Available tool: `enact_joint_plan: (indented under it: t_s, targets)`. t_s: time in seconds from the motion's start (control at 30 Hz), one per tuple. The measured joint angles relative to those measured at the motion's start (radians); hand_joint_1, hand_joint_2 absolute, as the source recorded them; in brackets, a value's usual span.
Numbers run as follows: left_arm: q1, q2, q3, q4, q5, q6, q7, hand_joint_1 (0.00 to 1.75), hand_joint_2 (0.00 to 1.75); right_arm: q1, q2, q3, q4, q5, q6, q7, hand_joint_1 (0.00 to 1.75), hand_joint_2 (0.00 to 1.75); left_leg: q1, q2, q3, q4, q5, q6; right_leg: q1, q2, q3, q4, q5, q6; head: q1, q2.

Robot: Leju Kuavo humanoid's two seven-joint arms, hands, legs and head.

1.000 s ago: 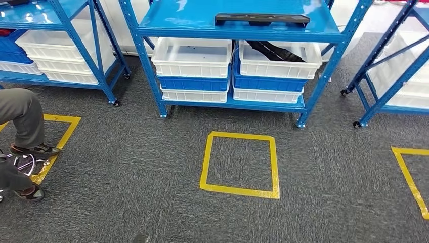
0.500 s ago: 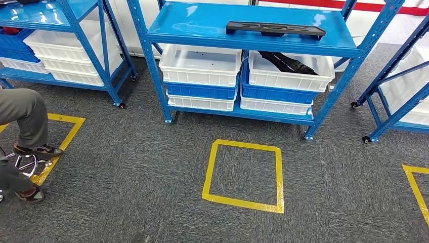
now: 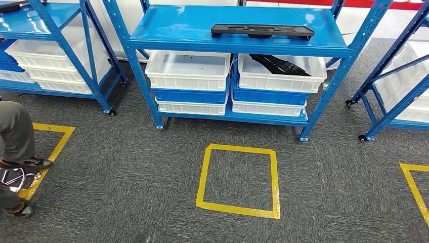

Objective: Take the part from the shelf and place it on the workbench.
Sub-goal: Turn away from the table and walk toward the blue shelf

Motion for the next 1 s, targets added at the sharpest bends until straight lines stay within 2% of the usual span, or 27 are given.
enact_joint_plan:
  t_s: [0.03,0.07,0.13,0.17,0.2,0.27,0.3,0.33,0.37,0.4,0.47,0.5,0.53,0.6,0.67,0.7,0.73,0.8,0.83,0.87,0.9,0.97,1.0]
  targets:
    - [0.000,0.001,0.000,0.000,0.000,0.001,0.000,0.00,0.00,-0.002,0.001,0.000,0.000,0.001,0.002,0.000,0.00,0.00,-0.008,0.000,0.006,-0.020,-0.001,0.011,-0.001,0.000,0.005,-0.007,-0.003,0.005,-0.001,0.000]
    - [0.000,0.002,0.000,0.000,0.001,0.002,0.001,0.00,0.00,-0.004,0.003,0.000,0.000,0.003,0.004,0.001,0.00,0.00,-0.014,-0.004,0.010,-0.026,-0.009,0.021,0.000,0.000,0.012,-0.005,0.002,0.016,-0.002,0.000]
    - [0.002,0.002,0.000,0.000,0.002,0.004,0.001,0.00,0.00,-0.006,0.005,0.000,0.000,0.007,0.007,0.002,0.00,0.00,-0.017,-0.012,0.038,-0.053,0.008,0.038,0.006,0.000,0.020,0.013,0.005,0.033,-0.006,0.000]
    - [0.002,0.001,0.000,0.000,0.003,0.005,0.001,0.00,0.00,-0.006,0.005,0.000,0.001,0.010,0.009,0.003,0.00,0.00,-0.015,-0.015,0.053,-0.061,0.016,0.044,0.010,0.001,0.018,0.038,-0.003,0.034,-0.005,0.000]
    - [0.001,0.000,0.000,0.000,0.005,0.005,0.001,0.00,0.00,-0.008,0.005,0.000,0.001,0.014,0.009,0.004,0.00,0.00,-0.013,-0.015,0.066,-0.064,0.019,0.047,0.010,0.003,0.003,0.069,-0.025,0.029,-0.004,0.000]
    - [0.001,-0.001,0.000,0.000,0.010,0.006,0.000,0.00,0.00,-0.011,0.003,0.000,0.001,0.021,0.009,0.005,0.00,0.00,-0.013,-0.014,0.074,-0.064,0.013,0.046,0.010,0.006,-0.055,0.169,-0.081,0.021,-0.001,0.000]
    - [0.001,-0.001,0.000,0.000,0.012,0.006,-0.001,0.00,0.00,-0.010,0.002,0.000,0.001,0.024,0.009,0.005,0.00,0.00,-0.014,-0.015,0.075,-0.064,0.009,0.044,0.009,0.006,-0.088,0.216,-0.102,0.022,-0.001,0.000]
    - [0.003,-0.001,0.001,0.000,0.013,0.006,-0.001,0.00,0.00,-0.009,0.001,0.000,0.001,0.028,0.009,0.006,0.00,0.00,-0.015,-0.017,0.078,-0.064,0.005,0.042,0.010,0.006,-0.112,0.243,-0.110,0.024,-0.001,0.000]
    - [0.005,-0.002,0.001,0.001,0.013,0.006,-0.001,0.00,0.00,-0.008,-0.001,0.000,0.001,0.031,0.008,0.008,0.00,0.00,-0.015,-0.019,0.082,-0.064,0.001,0.039,0.010,0.006,-0.120,0.238,-0.100,0.030,0.000,0.000]
    - [0.006,-0.003,0.001,0.001,0.014,0.006,-0.001,0.00,0.00,-0.007,-0.002,0.000,0.001,0.035,0.007,0.010,0.00,0.00,-0.015,-0.021,0.087,-0.063,-0.003,0.036,0.010,0.006,-0.108,0.195,-0.072,0.037,-0.001,0.000]
    - [0.007,-0.005,0.001,0.001,0.013,0.006,0.000,0.00,0.00,-0.008,-0.004,0.000,0.001,0.039,0.002,0.014,0.00,0.00,-0.016,-0.023,0.101,-0.062,-0.015,0.027,0.011,0.007,-0.065,0.068,-0.003,0.049,-0.001,0.000]
    - [0.006,-0.006,0.000,0.002,0.012,0.006,0.002,0.00,0.00,-0.009,-0.005,0.000,0.001,0.041,-0.002,0.016,0.00,0.00,-0.016,-0.024,0.105,-0.061,-0.021,0.022,0.014,0.007,-0.050,0.022,0.014,0.044,-0.002,0.000]
    - [0.005,-0.006,0.000,0.002,0.012,0.006,0.003,0.00,0.00,-0.009,-0.005,0.000,0.001,0.042,-0.005,0.017,0.00,0.00,-0.017,-0.024,0.107,-0.060,-0.027,0.017,0.016,0.007,-0.040,-0.001,0.023,0.034,-0.004,0.000]
    - [0.004,-0.006,0.000,0.002,0.010,0.006,0.007,0.00,0.00,-0.009,-0.005,0.000,0.001,0.043,-0.008,0.019,0.00,0.00,-0.017,-0.022,0.109,-0.053,-0.033,0.008,0.018,0.008,-0.033,-0.006,0.019,0.010,-0.008,0.000]
    - [0.004,-0.006,0.000,0.002,0.009,0.005,0.008,0.00,0.00,-0.007,-0.004,0.000,0.001,0.043,-0.008,0.022,0.00,0.00,-0.015,-0.019,0.107,-0.029,-0.043,-0.003,0.011,0.008,-0.018,-0.010,0.019,-0.003,-0.009,0.000]
    - [0.003,-0.005,0.000,0.001,0.008,0.005,0.008,0.00,0.00,-0.007,-0.004,0.000,0.000,0.043,-0.007,0.023,0.00,0.00,-0.012,-0.016,0.091,0.002,-0.055,-0.010,0.008,0.009,-0.008,-0.011,0.016,-0.008,-0.009,0.000]
    - [0.002,-0.005,0.000,0.001,0.006,0.005,0.007,0.00,0.00,-0.008,-0.003,0.000,0.000,0.042,-0.006,0.023,0.00,0.00,-0.008,-0.012,0.063,0.053,-0.074,-0.018,0.005,0.009,-0.002,-0.012,0.013,-0.012,-0.010,0.000]
    - [0.002,-0.005,0.000,0.001,0.002,0.004,0.007,0.00,0.00,-0.008,-0.003,0.000,0.000,0.040,-0.005,0.023,0.00,0.00,0.002,-0.007,-0.022,0.179,-0.115,-0.033,0.005,0.008,0.008,-0.013,0.003,-0.019,-0.010,0.000]
    - [0.003,-0.005,-0.001,0.001,0.001,0.004,0.007,0.00,0.00,-0.007,-0.003,-0.001,0.000,0.038,-0.005,0.023,0.00,0.00,0.006,-0.005,-0.060,0.223,-0.123,-0.036,0.005,0.009,0.013,-0.013,-0.002,-0.020,-0.010,0.000]
    - [0.004,-0.005,-0.002,0.002,0.000,0.003,0.007,0.00,0.00,-0.005,-0.003,-0.002,0.000,0.037,-0.005,0.023,0.00,0.00,0.009,-0.004,-0.083,0.233,-0.111,-0.038,0.005,0.009,0.019,-0.013,-0.008,-0.019,-0.010,0.000]
    - [0.004,-0.005,-0.003,0.002,-0.001,0.002,0.007,0.00,0.00,-0.004,-0.003,-0.003,0.000,0.036,-0.006,0.023,0.00,0.00,0.010,-0.003,-0.088,0.207,-0.078,-0.036,0.006,0.010,0.028,-0.013,-0.014,-0.017,-0.010,0.000]
    - [0.004,-0.004,-0.005,0.001,-0.002,0.000,0.007,0.00,0.00,-0.002,-0.002,-0.004,0.000,0.035,-0.007,0.023,0.00,0.00,0.007,-0.001,-0.052,0.078,0.018,-0.020,0.006,0.010,0.042,-0.016,-0.026,-0.014,-0.010,0.000]
    - [0.003,-0.003,-0.006,0.001,-0.002,0.000,0.006,0.00,0.00,-0.002,0.000,-0.005,0.000,0.035,-0.007,0.023,0.00,0.00,0.002,0.000,-0.031,0.024,0.041,-0.009,0.007,0.010,0.048,-0.019,-0.032,-0.011,-0.010,0.000]
